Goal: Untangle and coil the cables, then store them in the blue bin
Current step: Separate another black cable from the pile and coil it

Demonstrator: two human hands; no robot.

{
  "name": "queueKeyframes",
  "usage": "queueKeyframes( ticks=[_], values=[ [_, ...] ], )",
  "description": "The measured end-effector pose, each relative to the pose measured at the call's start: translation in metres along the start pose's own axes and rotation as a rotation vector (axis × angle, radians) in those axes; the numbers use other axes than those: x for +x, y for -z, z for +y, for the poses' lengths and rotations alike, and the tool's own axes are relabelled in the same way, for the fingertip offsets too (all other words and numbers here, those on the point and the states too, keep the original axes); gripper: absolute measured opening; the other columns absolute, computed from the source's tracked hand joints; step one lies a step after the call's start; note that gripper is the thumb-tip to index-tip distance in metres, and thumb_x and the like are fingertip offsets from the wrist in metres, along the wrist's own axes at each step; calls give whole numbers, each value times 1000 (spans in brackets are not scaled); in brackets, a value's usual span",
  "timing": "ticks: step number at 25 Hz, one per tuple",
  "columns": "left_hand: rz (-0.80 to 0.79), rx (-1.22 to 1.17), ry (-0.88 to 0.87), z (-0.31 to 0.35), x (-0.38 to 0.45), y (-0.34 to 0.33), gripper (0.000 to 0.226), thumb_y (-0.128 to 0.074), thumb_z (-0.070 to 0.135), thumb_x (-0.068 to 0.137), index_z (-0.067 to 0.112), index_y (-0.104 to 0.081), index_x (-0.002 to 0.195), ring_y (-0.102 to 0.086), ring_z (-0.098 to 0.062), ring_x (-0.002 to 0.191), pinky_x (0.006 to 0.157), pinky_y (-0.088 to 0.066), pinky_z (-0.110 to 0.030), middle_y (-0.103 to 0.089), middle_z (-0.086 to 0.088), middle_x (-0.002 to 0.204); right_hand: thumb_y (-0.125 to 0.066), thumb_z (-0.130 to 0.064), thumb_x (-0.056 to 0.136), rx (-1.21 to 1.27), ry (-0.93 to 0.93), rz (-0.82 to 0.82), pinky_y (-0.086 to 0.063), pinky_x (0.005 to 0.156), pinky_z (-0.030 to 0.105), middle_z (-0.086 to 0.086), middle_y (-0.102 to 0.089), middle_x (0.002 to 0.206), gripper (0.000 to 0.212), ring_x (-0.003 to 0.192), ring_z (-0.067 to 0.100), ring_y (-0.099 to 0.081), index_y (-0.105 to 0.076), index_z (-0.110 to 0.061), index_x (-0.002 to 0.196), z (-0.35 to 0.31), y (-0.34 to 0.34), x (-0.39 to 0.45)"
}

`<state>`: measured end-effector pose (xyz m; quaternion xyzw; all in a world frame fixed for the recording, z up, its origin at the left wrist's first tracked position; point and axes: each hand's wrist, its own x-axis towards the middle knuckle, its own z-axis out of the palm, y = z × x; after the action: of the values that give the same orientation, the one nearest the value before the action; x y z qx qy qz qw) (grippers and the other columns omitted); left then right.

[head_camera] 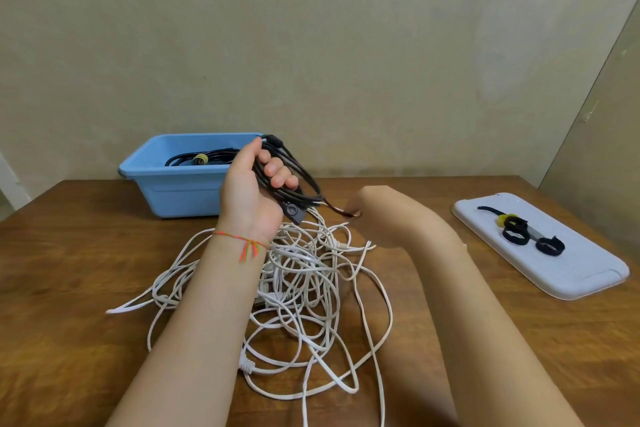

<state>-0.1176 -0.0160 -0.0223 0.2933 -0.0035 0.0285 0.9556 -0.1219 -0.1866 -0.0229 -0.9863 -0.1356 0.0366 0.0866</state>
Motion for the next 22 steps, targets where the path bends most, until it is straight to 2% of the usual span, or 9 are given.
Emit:
queueKeyframes(
  ticks=[4,6,9,11,13,15,17,19,22],
  values=[
    [-29,247,-111,-10,-3,-5,32,-46,26,104,16,-41,74,-35,-12,46,49,-39,-25,-38,4,57,-48,-8,96,-48,140,12,-37,50,27,3,-60,76,20,63,21,-53,-64,-14,85,-29,4,-11],
    [-20,353,-166,-15,-7,-7,30,-48,24,104,12,-43,78,-42,-15,48,51,-44,-27,-44,1,57,-50,-9,94,-77,260,125,-49,61,33,5,-66,84,20,72,24,-60,-70,-11,93,-38,7,-19],
    [10,466,-197,-19,-13,-11,25,-50,25,104,8,-49,86,-56,-17,52,52,-49,-27,-59,-5,61,-59,-10,90,166,401,328,-51,74,37,6,-73,88,14,79,25,-66,-73,-11,94,-42,11,-29],
    [12,478,-180,-19,-15,-12,20,-52,26,103,9,-49,92,-59,-16,54,52,-50,-26,-62,-5,65,-64,-8,87,309,404,333,-50,74,33,4,-73,89,15,79,23,-67,-71,-11,100,-41,12,-30],
    [26,493,-156,-18,-14,-11,25,-54,28,102,12,-50,83,-58,-12,52,50,-49,-22,-59,-2,62,-66,-7,86,374,407,278,-51,74,33,1,-71,88,26,78,20,-66,-63,-13,112,-39,11,-28],
    [24,494,-115,-18,-15,-11,32,-53,29,102,14,-46,75,-55,-11,46,46,-45,-17,-53,2,54,-67,-8,86,427,389,263,-52,71,36,-1,-67,81,26,71,17,-64,-54,-15,108,-37,9,-24],
    [8,437,-17,-16,-15,-10,36,-51,33,102,16,-44,71,-55,-13,46,46,-46,-17,-53,3,53,-73,-13,83,460,350,316,-51,67,34,-5,-65,78,27,67,14,-62,-51,-17,98,-34,6,-18],
    [-24,323,90,-14,-16,-11,35,-54,40,99,18,-46,72,-61,-16,55,53,-52,-21,-56,1,61,-80,-29,75,480,303,407,-54,71,37,-8,-70,88,38,77,15,-66,-45,-23,88,-31,4,-12],
    [-106,330,54,-12,-16,-12,32,-67,43,83,18,-50,75,-60,-17,59,53,-53,-25,-54,0,65,-81,-46,71,424,224,560,-52,72,37,-11,-65,103,49,89,13,-61,-41,-24,90,-25,3,-8]
  ],
)
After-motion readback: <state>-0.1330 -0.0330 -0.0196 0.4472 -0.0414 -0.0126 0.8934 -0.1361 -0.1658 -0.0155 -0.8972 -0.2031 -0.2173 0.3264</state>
